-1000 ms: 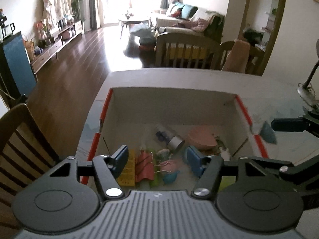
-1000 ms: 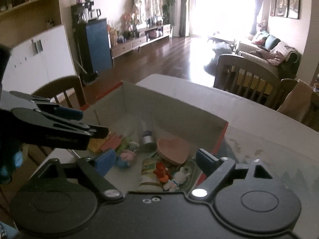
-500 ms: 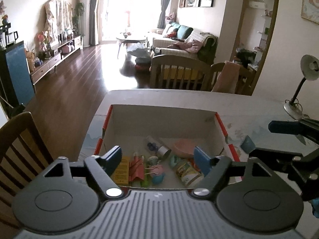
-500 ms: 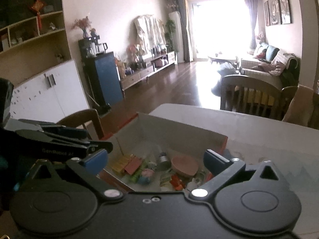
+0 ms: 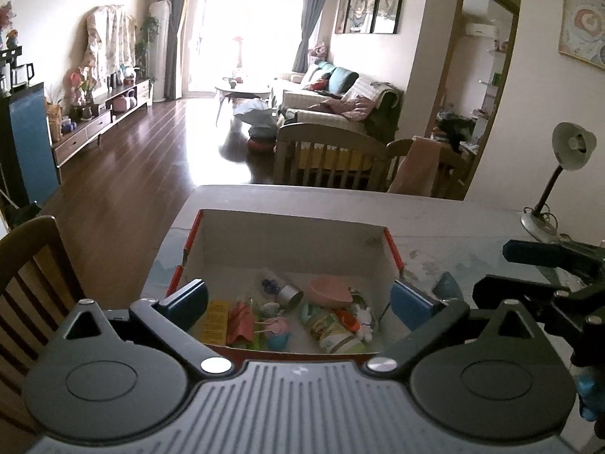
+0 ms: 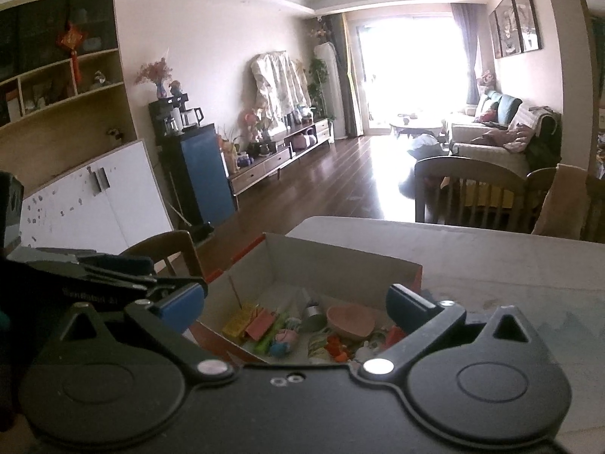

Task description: Organize rigid objects

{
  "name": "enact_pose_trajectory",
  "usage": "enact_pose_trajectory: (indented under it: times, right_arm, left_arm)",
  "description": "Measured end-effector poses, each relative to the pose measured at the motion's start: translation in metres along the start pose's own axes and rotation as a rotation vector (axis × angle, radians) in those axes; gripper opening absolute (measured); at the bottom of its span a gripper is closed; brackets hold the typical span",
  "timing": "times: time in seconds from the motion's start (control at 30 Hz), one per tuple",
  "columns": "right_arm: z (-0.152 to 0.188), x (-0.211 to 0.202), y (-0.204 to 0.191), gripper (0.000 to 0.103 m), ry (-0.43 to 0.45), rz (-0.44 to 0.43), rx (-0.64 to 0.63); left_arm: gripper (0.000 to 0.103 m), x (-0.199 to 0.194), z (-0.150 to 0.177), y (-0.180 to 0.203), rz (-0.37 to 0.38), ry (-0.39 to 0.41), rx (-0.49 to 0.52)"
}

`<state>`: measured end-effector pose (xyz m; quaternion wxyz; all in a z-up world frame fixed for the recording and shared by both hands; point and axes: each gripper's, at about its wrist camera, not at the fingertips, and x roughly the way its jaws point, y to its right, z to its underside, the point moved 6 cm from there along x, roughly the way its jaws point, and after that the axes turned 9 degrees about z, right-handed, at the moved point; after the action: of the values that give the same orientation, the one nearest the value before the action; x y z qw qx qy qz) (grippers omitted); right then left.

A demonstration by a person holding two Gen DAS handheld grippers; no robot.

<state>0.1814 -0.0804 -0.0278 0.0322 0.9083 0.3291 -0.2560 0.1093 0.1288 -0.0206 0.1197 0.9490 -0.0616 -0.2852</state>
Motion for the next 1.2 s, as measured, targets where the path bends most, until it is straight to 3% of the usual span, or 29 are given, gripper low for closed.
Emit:
enact_pose_trajectory:
  times: [0.43, 1.2]
  right_arm:
    - [0.009, -0.003, 0.003, 0.103, -0.011, 0.007, 0.041]
    - [0.018, -0.006, 0.009, 0.103, -0.019, 0.028, 0.062]
  left_arm:
    - [0.103, -0.008, 0.008, 0.006, 0.003, 0.021, -0.032]
    - [0.103, -0.011, 0.011, 0.003, -0.077, 0.026, -0.032]
